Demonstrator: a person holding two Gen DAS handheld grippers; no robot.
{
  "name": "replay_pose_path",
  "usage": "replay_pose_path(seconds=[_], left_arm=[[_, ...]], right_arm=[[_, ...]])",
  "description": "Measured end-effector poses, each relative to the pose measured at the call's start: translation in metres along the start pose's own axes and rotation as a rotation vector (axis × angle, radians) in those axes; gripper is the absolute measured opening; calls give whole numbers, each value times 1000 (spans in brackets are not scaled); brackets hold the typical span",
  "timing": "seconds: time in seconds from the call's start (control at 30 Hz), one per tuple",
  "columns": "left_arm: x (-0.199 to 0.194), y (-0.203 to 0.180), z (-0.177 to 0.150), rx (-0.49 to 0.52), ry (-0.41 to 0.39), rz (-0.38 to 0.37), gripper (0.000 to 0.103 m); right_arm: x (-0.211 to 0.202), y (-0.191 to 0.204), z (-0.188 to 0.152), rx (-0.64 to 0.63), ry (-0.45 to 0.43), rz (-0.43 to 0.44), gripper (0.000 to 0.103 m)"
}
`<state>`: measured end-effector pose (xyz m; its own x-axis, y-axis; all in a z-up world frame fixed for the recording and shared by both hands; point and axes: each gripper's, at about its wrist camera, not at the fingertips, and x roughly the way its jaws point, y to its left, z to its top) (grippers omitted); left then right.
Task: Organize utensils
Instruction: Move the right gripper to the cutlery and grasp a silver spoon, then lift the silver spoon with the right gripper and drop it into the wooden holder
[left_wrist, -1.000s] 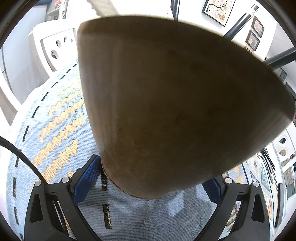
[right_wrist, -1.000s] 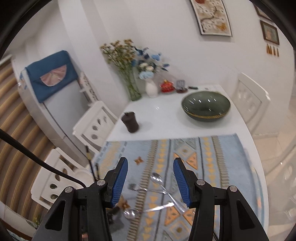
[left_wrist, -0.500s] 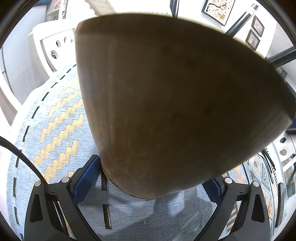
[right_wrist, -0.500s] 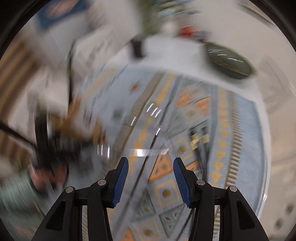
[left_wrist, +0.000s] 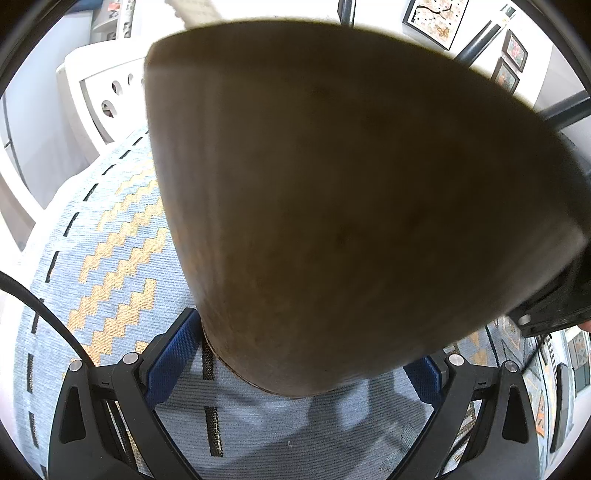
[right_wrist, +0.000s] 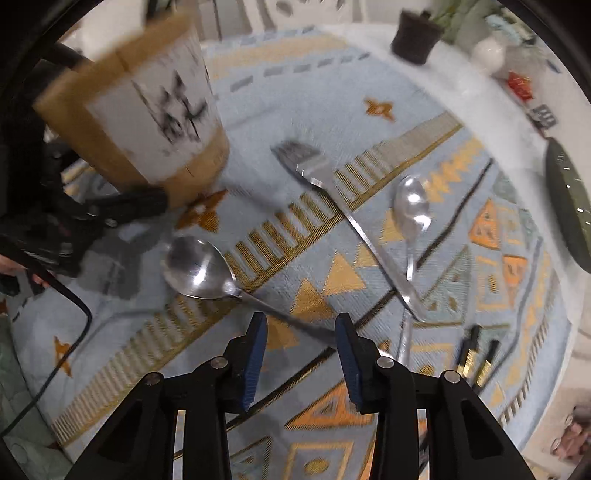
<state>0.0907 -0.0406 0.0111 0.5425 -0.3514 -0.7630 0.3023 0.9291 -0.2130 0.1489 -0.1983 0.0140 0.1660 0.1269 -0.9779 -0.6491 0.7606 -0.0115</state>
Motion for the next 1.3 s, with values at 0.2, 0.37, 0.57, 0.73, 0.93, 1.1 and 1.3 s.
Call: replay_pose_path(seconds=[0.2,0.37,0.57,0.73,0.93,1.1,1.3], left_arm=[[2,-1,0,5,3,5,99],[1,-3,1,7,4,7,100],[2,-4,1,9,5,10,100],[1,-4,1,10,5,11,100],[1,-5,1,11,5,11,100],[0,-3,2,9,5,8,100],[-1,-1,2,7,4,5,100]], right_arm=[[2,-4,-3,27,11,16,32],[-9,13,-36,71,10,9,16],[-21,42,-106,270,-16,42,11],[-30,55,-167,568,-1,154,11],[-39,45,-196,924,-51,276,12],[-54,51,-153,865,-127,254,43],[-47,77,-102,676,-84,29,49]])
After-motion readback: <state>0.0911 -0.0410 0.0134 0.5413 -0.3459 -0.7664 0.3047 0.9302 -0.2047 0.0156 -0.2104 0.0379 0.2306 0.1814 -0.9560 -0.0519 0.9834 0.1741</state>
